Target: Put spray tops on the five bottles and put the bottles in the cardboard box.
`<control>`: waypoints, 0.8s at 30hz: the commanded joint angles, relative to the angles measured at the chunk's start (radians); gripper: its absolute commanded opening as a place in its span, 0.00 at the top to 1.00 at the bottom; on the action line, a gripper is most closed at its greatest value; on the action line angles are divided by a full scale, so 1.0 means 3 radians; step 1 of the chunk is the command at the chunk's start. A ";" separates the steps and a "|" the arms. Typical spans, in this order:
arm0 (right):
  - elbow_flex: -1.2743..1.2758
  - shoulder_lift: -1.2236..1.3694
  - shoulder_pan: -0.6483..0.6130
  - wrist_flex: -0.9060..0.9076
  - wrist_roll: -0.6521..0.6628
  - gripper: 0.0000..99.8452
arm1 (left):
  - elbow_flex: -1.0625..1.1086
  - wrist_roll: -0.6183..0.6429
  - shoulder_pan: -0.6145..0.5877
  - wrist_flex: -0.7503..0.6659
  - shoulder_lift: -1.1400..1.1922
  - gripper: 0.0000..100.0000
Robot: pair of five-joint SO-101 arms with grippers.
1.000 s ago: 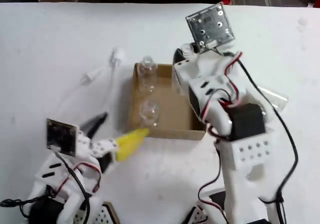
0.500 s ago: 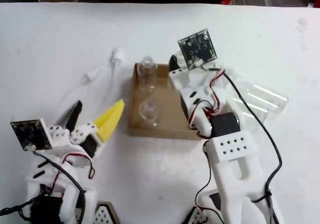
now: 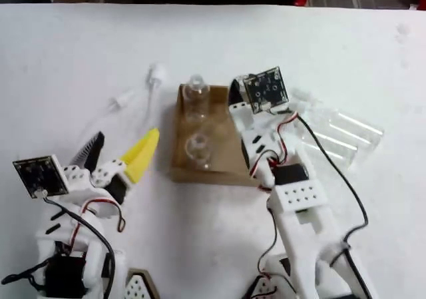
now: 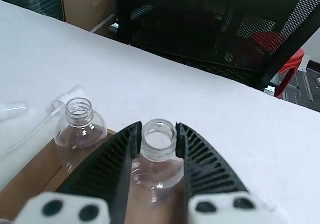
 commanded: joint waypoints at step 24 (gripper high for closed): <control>-0.0261 0.0274 -0.0299 0.0437 0.0010 0.98 | 0.0010 0.0015 -0.0033 -0.0118 0.0003 0.63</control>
